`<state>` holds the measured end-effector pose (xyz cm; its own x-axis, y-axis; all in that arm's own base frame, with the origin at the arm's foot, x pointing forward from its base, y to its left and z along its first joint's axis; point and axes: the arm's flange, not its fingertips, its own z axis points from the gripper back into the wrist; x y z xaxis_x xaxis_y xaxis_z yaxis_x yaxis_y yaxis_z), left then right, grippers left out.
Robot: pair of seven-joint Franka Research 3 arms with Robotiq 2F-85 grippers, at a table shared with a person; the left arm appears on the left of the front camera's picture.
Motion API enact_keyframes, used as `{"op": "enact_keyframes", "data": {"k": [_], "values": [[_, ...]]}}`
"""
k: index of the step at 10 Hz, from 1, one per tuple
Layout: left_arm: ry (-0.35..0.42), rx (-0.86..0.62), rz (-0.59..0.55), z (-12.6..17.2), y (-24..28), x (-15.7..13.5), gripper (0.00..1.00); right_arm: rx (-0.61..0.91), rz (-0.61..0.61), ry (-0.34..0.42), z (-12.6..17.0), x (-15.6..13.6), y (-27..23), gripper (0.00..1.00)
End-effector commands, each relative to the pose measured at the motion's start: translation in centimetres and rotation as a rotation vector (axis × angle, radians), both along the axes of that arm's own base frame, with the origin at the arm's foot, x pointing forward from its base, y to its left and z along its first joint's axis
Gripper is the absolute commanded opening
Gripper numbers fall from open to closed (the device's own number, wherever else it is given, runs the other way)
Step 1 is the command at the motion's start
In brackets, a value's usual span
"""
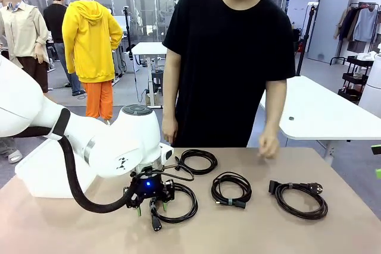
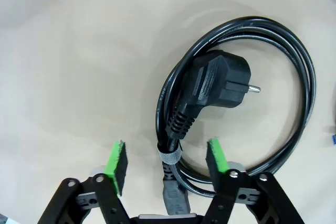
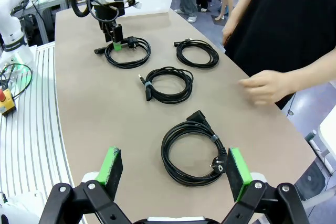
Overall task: Organize and store the cables.
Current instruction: Place the Power Cable into the Organizing box.
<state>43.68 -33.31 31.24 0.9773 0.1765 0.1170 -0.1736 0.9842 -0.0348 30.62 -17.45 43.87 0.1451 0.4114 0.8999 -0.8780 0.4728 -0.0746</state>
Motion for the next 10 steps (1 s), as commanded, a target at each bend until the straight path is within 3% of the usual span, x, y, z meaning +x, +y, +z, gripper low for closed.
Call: {"op": "enact_keyframes", "data": {"k": [1, 2, 3, 7, 8, 10], "values": [[-0.012, 0.038, 0.025, 0.2, -0.8, 0.5, 0.0, 0.003, 0.005, -0.025, -0.1, 0.2, -0.1, 1.0], [-0.007, 0.04, 0.029, 0.1, -0.8, 0.6, 0.25, 0.003, 0.005, -0.025, -0.1, 0.2, -0.1, 1.0], [-0.006, 0.036, 0.029, 0.1, -0.7, 0.6, 0.0, 0.003, 0.005, -0.025, -0.1, 0.2, -0.1, 1.0], [-0.005, 0.044, 0.02, 0.4, -0.1, 1.0, 0.0, 0.003, 0.005, -0.025, -0.1, 0.2, -0.1, 1.0], [-0.014, 0.024, 0.001, 1.3, -0.1, 1.0, 0.0, 0.003, 0.005, -0.025, -0.1, 0.2, -0.1, 1.0], [-0.067, 0.015, -0.017, 5.9, 1.0, 0.4, 0.03, 0.003, 0.005, -0.025, -0.1, 0.2, -0.1, 1.0]]}}
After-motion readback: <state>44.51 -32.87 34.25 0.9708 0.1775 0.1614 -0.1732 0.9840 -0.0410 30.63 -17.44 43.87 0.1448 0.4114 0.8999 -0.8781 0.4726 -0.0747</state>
